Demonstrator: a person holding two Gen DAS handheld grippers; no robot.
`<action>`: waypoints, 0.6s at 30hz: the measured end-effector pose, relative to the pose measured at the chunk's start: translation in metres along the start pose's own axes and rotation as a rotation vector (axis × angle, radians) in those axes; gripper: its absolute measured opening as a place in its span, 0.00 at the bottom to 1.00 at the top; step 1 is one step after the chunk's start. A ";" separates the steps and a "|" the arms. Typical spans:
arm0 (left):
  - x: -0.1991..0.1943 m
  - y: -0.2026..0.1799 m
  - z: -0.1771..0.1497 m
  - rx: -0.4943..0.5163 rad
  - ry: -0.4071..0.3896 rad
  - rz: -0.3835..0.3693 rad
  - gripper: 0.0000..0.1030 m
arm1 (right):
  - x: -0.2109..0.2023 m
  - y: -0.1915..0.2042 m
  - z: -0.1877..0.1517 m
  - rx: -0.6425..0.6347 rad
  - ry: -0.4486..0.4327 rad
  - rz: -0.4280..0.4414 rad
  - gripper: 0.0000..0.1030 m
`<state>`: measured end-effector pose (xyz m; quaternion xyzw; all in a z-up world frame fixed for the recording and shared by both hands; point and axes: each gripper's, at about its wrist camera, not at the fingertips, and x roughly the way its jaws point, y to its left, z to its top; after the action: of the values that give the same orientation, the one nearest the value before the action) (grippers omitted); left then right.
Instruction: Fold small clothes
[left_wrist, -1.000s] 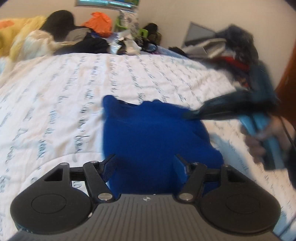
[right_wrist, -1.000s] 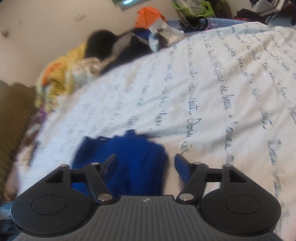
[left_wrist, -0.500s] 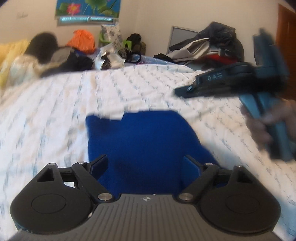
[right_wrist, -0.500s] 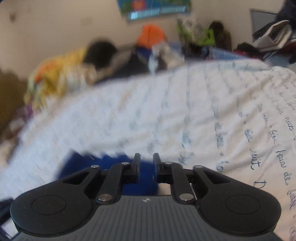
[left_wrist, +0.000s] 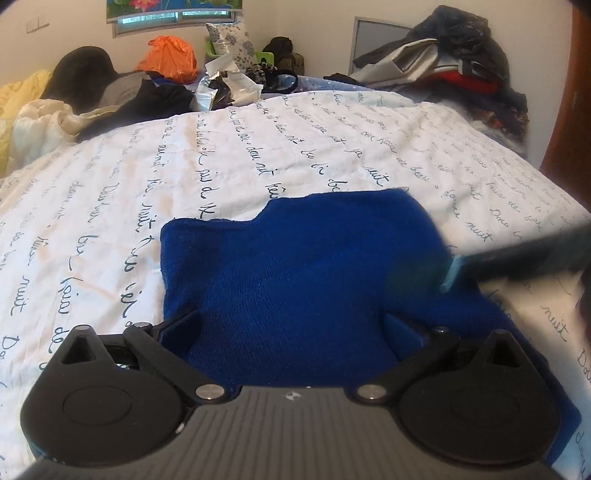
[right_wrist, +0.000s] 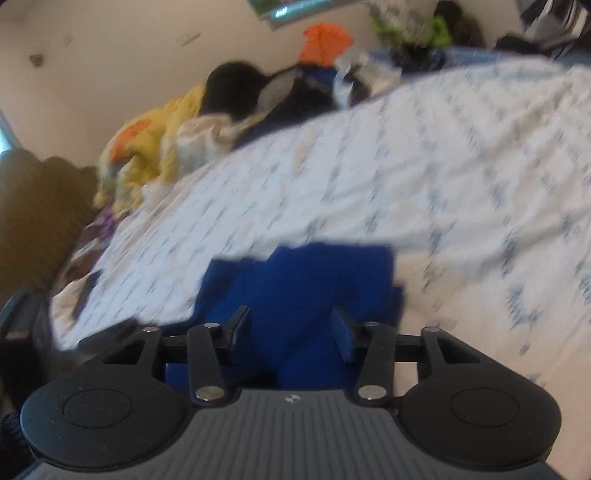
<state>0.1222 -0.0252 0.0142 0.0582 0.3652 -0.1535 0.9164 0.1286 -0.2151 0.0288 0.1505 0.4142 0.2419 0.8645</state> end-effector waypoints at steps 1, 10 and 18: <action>-0.001 -0.001 0.000 0.002 0.000 0.003 1.00 | 0.002 -0.007 -0.007 -0.016 -0.055 0.044 0.47; -0.059 0.027 -0.021 -0.172 -0.004 -0.033 0.97 | -0.062 -0.034 -0.018 0.211 -0.051 0.117 0.62; -0.091 0.033 -0.069 -0.349 0.091 -0.133 0.73 | -0.068 -0.022 -0.080 0.120 0.041 0.095 0.50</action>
<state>0.0250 0.0425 0.0266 -0.1192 0.4303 -0.1452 0.8829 0.0354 -0.2656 0.0139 0.2166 0.4377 0.2605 0.8328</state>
